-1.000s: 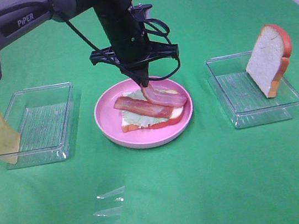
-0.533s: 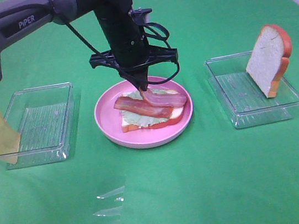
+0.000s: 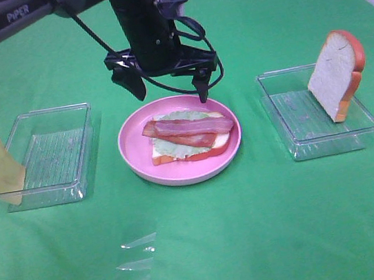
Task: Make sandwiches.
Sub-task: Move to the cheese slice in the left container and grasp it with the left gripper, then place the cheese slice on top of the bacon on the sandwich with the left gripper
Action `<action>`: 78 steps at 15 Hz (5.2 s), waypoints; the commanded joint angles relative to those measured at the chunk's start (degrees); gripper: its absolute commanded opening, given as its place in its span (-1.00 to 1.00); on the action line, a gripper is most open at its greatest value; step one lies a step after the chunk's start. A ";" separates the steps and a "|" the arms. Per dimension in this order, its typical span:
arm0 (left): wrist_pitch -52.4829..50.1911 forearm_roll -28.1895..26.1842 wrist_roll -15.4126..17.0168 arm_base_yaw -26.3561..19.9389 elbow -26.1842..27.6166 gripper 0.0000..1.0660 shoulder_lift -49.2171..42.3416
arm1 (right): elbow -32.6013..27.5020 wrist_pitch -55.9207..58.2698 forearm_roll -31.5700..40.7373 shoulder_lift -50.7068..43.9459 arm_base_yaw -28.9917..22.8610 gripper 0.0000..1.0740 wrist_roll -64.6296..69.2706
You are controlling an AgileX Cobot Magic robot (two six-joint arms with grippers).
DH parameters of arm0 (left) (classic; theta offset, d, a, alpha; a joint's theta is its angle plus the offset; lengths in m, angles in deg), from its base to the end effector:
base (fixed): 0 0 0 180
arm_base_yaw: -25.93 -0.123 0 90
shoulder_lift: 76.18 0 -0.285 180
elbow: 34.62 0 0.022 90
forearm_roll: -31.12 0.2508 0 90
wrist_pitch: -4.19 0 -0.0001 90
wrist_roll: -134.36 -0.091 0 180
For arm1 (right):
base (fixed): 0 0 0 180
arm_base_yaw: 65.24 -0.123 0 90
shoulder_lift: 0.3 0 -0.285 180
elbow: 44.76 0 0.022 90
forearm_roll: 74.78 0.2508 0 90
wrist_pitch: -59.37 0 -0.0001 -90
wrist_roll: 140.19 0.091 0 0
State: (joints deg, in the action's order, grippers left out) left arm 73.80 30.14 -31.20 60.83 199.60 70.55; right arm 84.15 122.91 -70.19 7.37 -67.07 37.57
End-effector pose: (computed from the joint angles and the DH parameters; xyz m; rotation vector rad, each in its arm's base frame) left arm 0.4237 -0.2974 0.2037 0.5027 2.8130 -0.2097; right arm -0.0029 0.0064 0.2614 -0.0798 2.1316 0.0933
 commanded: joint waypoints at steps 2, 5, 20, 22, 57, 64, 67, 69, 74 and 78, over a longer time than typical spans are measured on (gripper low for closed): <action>5.79 0.40 -3.32 -0.40 -6.93 0.90 -8.71 | -0.11 -0.06 0.23 -1.66 -0.06 0.74 -0.46; 5.79 1.32 -3.44 -5.79 -24.92 0.89 -24.87 | -0.11 -0.06 0.23 -1.66 -0.06 0.74 -0.46; 3.15 5.27 -9.05 -25.78 -45.55 0.89 -27.44 | -0.11 -0.06 0.34 -1.66 -0.06 0.74 -0.46; 2.58 6.19 -9.22 -25.78 -45.55 0.89 -25.10 | -0.11 -0.06 0.40 -1.66 -0.06 0.74 -0.46; -0.97 3.78 -8.77 -25.84 -45.32 -1.00 -26.59 | -0.11 -0.06 0.63 -1.66 -0.06 0.74 -0.46; -1.95 -5.67 -14.44 -25.67 -44.69 -1.00 -36.15 | -0.11 -0.06 0.63 -1.66 -0.06 0.74 -0.46; -4.87 -20.28 -20.86 -25.67 -41.94 -1.00 -37.47 | -0.11 -0.06 0.80 -1.66 -0.06 0.74 -0.46; -8.48 -32.60 -28.02 -24.98 -41.94 -1.00 -36.50 | -0.11 -0.06 0.80 -1.66 -0.06 0.74 -0.46; -13.12 -52.37 -42.34 -17.82 -41.94 -1.00 -26.70 | -0.11 -0.06 0.80 -1.66 -0.06 0.74 -0.46; -16.62 -57.18 -45.78 -13.58 -41.94 -1.00 -20.28 | -0.11 -0.06 0.80 -1.66 -0.06 0.74 -0.46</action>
State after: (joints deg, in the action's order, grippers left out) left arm 57.87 -25.49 -76.23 46.73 157.55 49.98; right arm 84.15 122.91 -69.73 7.37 -67.07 37.57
